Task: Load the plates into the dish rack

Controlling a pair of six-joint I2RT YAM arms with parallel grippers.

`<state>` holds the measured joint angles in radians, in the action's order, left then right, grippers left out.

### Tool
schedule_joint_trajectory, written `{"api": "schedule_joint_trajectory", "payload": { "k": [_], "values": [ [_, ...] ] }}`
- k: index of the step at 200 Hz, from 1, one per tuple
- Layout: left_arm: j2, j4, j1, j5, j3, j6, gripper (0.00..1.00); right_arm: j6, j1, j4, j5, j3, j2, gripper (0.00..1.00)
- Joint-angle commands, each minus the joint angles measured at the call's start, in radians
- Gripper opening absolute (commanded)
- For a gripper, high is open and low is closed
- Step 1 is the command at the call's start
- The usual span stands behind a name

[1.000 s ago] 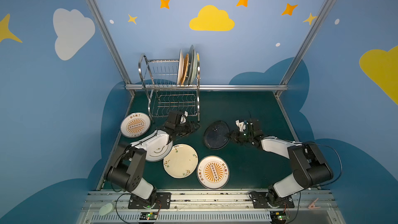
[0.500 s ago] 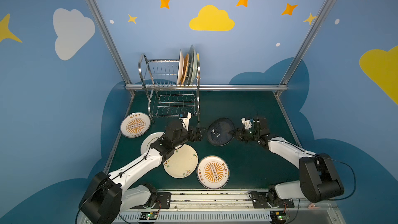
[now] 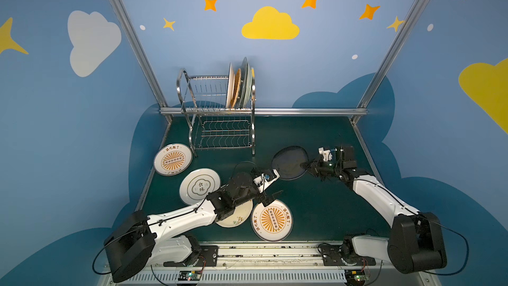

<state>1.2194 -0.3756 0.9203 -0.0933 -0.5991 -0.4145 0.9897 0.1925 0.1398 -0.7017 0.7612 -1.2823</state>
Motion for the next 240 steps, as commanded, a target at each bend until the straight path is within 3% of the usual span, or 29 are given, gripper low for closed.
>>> {"api": "schedule_joint_trajectory", "payload": {
  "k": [1,38,106,155,240],
  "values": [
    [0.032,0.029,0.016,0.040,-0.035,-0.220,0.98,0.030,-0.004,-0.034,-0.087,0.053,0.042,0.00],
    [0.071,-0.004,0.031,0.076,-0.058,-0.300,0.94,0.046,-0.005,-0.024,-0.100,0.063,0.044,0.00],
    [0.170,0.021,0.042,0.122,-0.135,-0.352,0.76,0.073,-0.005,-0.026,-0.110,0.050,0.054,0.00],
    [0.232,0.028,0.056,0.138,-0.185,-0.356,0.50,0.075,-0.005,-0.010,-0.101,0.050,0.067,0.00],
    [0.319,0.041,0.084,0.181,-0.247,-0.344,0.38,0.083,-0.006,0.006,-0.083,0.041,0.078,0.00]
  ]
}}
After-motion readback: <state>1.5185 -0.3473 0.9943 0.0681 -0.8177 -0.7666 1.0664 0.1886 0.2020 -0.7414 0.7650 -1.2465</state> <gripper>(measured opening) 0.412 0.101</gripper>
